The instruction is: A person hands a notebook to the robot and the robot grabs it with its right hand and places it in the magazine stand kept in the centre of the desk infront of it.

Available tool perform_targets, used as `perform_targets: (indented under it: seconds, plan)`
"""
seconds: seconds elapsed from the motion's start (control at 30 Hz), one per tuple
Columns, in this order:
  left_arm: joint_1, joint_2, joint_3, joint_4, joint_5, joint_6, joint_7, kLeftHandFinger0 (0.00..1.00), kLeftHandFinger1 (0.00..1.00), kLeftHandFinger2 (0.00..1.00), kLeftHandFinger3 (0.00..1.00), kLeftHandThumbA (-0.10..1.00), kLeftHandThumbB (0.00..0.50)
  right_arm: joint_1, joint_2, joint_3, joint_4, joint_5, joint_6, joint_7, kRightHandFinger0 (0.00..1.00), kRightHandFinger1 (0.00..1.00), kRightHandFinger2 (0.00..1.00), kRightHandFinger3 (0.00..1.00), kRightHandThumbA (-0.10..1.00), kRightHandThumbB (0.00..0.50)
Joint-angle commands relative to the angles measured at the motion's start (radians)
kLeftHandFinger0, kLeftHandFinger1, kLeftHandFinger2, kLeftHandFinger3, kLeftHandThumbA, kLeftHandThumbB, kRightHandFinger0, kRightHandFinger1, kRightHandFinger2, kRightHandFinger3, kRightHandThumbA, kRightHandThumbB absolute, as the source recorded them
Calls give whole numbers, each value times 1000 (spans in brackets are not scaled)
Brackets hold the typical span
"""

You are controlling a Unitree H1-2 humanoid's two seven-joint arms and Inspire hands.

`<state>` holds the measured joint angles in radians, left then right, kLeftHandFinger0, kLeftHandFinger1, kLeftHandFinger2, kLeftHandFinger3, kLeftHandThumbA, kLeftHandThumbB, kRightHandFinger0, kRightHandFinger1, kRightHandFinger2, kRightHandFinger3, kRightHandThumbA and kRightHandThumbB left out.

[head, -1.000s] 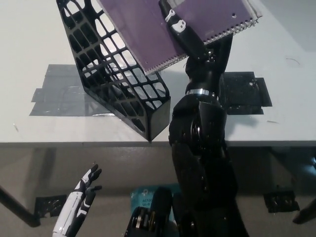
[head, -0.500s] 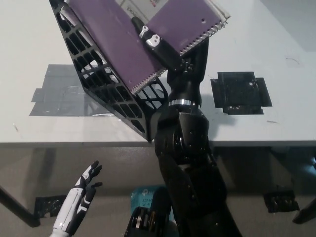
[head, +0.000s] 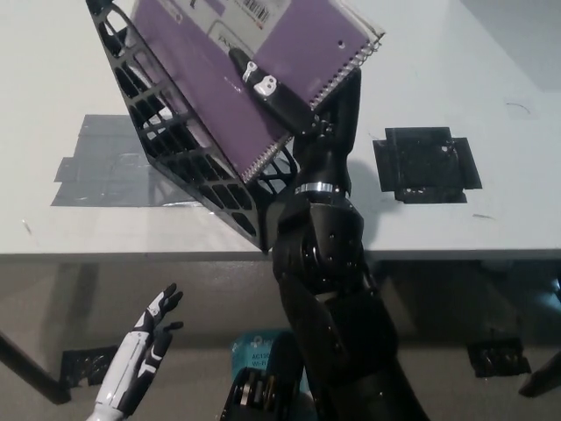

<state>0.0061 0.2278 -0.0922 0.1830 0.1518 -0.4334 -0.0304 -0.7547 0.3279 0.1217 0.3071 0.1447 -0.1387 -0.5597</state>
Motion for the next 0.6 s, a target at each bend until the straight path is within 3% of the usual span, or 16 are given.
perform_targets:
  seconds: [0.0, 0.17, 0.23, 0.33, 0.53, 0.57]
  plan:
    - [-18, 9, 9, -20, 18, -37, 25, 876, 1000, 1000, 1000, 1000, 500, -104, 2, 2, 16, -110, -83, 36, 0, 0, 287, 408, 989, 0]
    - [-23, 8, 9, -20, 15, -37, 24, 891, 1000, 1000, 1000, 1000, 500, -134, -26, -2, 49, -147, -98, 41, 0, 5, 319, 430, 968, 0]
    - [-26, 7, 10, -18, 15, -37, 24, 892, 1000, 1000, 1000, 1000, 500, -152, -39, 3, 54, -176, -91, 39, 3, 83, 433, 488, 940, 0]
    - [-26, 5, 10, -18, 13, -37, 20, 877, 997, 1000, 1000, 1000, 500, -165, -47, 4, 62, -191, -95, 45, 0, 132, 505, 520, 937, 0]
    - [-34, 5, 11, -17, 10, -37, 14, 844, 979, 1000, 1000, 1000, 500, -200, -60, 9, 86, -230, -96, 53, 0, 103, 471, 462, 903, 0]
    - [-34, 5, 11, -18, 12, -37, 13, 843, 978, 1000, 1000, 1000, 500, -199, -57, 4, 84, -203, -91, 79, 0, 97, 454, 439, 836, 24]
